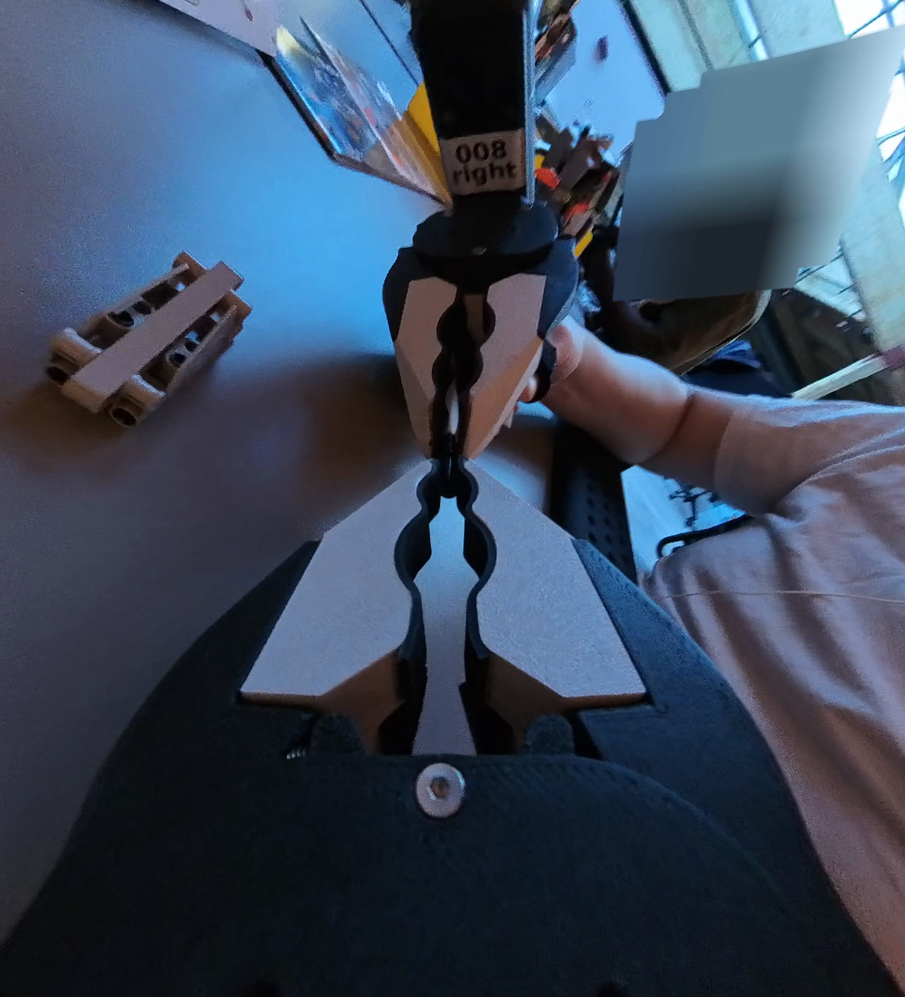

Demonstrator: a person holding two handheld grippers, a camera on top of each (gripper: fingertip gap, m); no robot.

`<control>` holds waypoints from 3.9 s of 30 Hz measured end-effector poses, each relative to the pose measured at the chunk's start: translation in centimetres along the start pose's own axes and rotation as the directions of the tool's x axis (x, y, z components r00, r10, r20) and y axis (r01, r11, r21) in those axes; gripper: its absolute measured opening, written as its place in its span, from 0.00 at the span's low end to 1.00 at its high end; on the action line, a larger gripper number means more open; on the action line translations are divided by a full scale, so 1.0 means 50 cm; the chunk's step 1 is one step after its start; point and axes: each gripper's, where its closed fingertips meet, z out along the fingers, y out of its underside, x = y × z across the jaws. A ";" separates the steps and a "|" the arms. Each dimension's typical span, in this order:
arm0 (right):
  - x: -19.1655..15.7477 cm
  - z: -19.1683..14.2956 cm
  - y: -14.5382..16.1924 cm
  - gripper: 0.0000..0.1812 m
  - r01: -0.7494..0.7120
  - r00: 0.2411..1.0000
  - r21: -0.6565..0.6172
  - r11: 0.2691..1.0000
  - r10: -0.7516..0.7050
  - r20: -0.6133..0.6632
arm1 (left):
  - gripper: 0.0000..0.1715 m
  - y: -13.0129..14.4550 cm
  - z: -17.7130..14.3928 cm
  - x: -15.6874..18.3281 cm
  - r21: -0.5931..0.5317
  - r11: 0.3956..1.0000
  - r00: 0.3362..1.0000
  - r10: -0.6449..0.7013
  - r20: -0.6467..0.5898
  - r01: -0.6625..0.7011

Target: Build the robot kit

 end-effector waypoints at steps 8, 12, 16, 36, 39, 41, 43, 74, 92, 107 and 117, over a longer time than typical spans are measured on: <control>0.011 -0.007 -0.005 0.03 -0.096 0.995 0.008 0.995 0.096 0.016 | 0.11 -0.058 -0.055 0.010 0.216 0.976 0.995 -0.019 -0.095 0.039; 0.007 -0.008 -0.005 0.03 -0.097 0.995 0.012 0.995 0.097 0.029 | 0.11 -0.008 -0.014 0.004 0.025 0.999 1.000 0.027 -0.010 -0.027; 0.002 -0.008 -0.004 0.03 -0.090 0.995 0.006 0.996 0.090 0.045 | 0.01 0.005 -0.004 -0.004 -0.021 0.998 0.998 0.052 0.038 -0.052; -0.037 -0.035 -0.034 0.07 0.192 0.979 0.158 0.968 -0.200 0.036 | 0.01 -0.012 -0.022 0.019 0.049 0.998 0.997 0.052 -0.053 -0.050; -0.033 -0.031 -0.031 0.06 0.181 0.982 0.142 0.973 -0.187 0.033 | 0.01 -0.010 -0.019 0.020 0.039 0.998 0.997 0.054 -0.054 -0.052; -0.035 -0.026 -0.024 0.06 0.184 0.981 0.116 0.976 -0.190 0.044 | 0.01 -0.009 -0.019 0.022 0.037 0.998 0.997 0.054 -0.063 -0.052; -0.037 -0.020 -0.016 0.04 0.179 0.981 0.086 0.980 -0.185 0.058 | 0.01 -0.008 -0.018 0.028 0.036 0.998 0.995 0.061 -0.078 -0.059; -0.027 -0.021 -0.024 0.10 0.080 0.992 0.082 0.993 -0.088 0.093 | 0.01 -0.048 -0.042 0.026 0.156 0.987 0.994 0.044 -0.105 -0.028; -0.024 -0.014 -0.035 0.14 0.059 0.995 0.123 0.991 -0.069 0.079 | 0.01 -0.047 -0.038 0.028 0.154 0.985 0.993 0.087 -0.083 -0.073; -0.028 -0.012 -0.027 0.04 0.086 0.993 0.095 0.992 -0.092 0.068 | 0.09 -0.055 -0.039 0.024 0.164 0.979 0.991 0.129 -0.044 -0.120; 0.059 -0.163 -0.092 0.03 -0.022 0.998 0.303 0.953 0.041 -0.055 | 0.19 -0.104 -0.146 -0.111 -0.003 0.896 0.760 0.378 0.529 -0.444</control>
